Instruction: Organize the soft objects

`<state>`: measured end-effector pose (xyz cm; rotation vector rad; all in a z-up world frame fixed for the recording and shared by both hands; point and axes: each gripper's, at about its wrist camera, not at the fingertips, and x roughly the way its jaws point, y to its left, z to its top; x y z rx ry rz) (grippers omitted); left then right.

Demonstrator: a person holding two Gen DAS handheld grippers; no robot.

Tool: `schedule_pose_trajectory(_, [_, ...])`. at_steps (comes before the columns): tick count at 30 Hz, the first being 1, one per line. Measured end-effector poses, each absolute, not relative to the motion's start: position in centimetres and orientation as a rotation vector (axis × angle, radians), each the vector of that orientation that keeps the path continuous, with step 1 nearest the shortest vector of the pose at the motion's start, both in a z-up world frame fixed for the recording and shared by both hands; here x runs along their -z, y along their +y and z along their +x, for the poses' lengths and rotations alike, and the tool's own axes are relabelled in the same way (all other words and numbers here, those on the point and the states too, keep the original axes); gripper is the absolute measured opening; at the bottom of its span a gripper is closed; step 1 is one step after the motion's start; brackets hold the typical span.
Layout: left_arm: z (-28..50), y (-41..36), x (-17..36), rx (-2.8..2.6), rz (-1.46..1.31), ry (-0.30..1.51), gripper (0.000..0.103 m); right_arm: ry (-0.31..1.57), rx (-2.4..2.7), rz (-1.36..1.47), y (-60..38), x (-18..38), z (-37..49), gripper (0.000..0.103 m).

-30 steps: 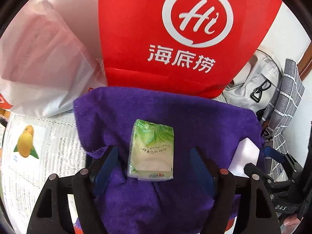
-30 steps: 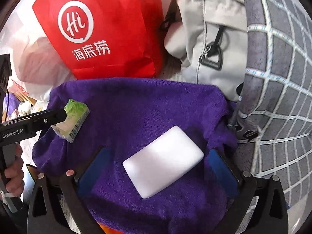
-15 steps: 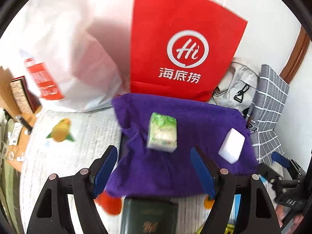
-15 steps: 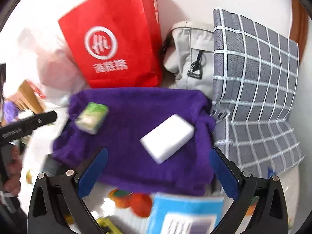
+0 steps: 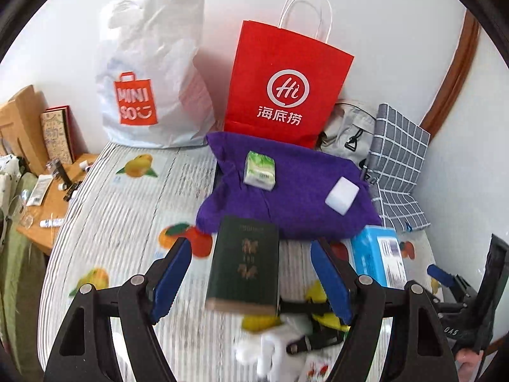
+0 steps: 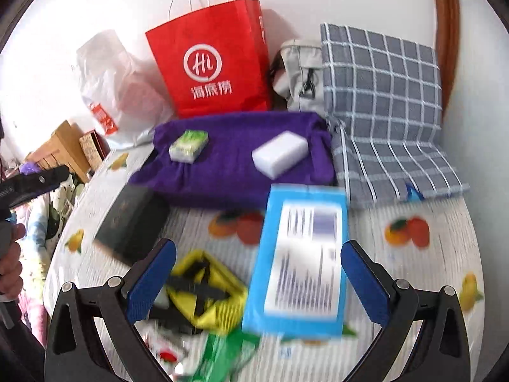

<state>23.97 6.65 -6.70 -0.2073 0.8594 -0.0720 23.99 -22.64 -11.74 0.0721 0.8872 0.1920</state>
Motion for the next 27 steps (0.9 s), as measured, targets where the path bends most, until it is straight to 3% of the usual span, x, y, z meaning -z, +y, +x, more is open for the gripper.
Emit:
schedule_pose_trajectory(10, [18.9, 8.0, 10.3, 0.037, -0.229, 0.913, 0.076, 0.839, -0.314, -0.053, -18.5, 13.9, 18.5, 0.101])
schedule_pose_trajectory(17, [19.3, 9.4, 12.3, 0.043, -0.236, 0.941, 0.076, 0.843, -0.379, -0.242, -13.2, 15.8, 20.2, 0.082])
schedule_pose_trajectory(27, [20.4, 10.2, 15.1, 0.087, -0.286, 0.982, 0.076, 0.895, -0.399, -0.479, -9.3, 19.8, 23.0, 0.081])
